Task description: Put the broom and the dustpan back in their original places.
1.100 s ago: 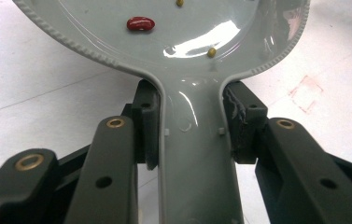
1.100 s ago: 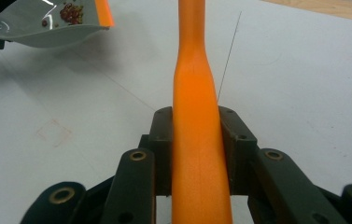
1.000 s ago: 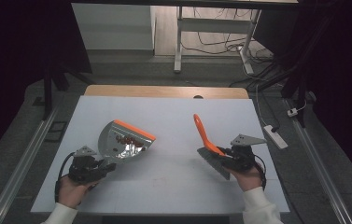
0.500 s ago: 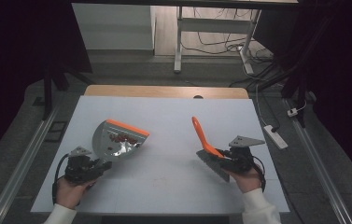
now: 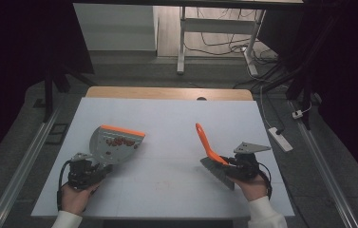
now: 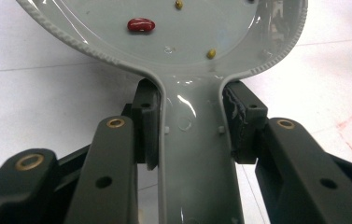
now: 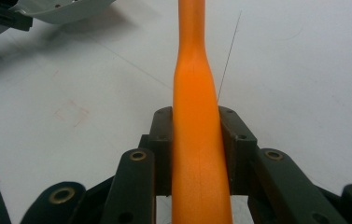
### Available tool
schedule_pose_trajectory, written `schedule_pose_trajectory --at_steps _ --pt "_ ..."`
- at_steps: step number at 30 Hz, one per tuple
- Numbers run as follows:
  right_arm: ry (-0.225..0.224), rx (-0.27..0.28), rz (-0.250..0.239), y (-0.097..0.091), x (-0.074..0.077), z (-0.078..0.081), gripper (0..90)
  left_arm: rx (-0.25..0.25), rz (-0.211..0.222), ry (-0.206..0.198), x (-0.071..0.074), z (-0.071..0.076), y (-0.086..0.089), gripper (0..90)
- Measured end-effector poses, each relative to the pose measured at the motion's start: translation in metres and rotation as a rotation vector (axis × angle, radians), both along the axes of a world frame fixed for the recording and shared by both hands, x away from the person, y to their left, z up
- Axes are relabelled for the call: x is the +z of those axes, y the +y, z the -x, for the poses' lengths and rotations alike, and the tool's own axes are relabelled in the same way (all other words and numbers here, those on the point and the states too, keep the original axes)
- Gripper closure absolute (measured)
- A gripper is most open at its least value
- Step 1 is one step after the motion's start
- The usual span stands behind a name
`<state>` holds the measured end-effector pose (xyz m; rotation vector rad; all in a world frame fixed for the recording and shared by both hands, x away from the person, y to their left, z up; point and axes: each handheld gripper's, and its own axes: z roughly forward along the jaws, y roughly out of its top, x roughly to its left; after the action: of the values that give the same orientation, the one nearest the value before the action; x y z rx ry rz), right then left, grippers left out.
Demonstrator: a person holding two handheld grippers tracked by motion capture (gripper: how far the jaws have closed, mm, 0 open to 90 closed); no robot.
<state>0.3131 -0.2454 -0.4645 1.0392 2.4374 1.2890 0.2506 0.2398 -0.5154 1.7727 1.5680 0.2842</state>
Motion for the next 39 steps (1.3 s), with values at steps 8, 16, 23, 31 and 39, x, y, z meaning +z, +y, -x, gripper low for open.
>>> schedule_pose_trajectory --at_steps 8,16,23,31,39 --pt "0.042 -0.005 0.018 0.001 -0.007 0.0 70.1 0.03 -0.009 0.023 -0.009 -0.005 0.001 61.6" --pt "0.069 -0.013 0.019 -0.001 -0.012 -0.002 70.1 0.052 -0.011 0.046 -0.014 -0.009 0.003 61.5" --pt "0.084 -0.018 0.031 -0.001 -0.016 -0.004 70.1 0.082 -0.028 0.078 -0.017 -0.013 -0.002 61.5" --pt "0.09 -0.04 0.029 -0.007 -0.02 -0.009 70.2 0.092 -0.026 0.086 -0.02 -0.015 -0.004 61.4" --pt "0.098 -0.089 0.046 -0.017 -0.026 -0.019 67.3 0.09 -0.026 0.082 -0.021 -0.015 -0.004 61.1"
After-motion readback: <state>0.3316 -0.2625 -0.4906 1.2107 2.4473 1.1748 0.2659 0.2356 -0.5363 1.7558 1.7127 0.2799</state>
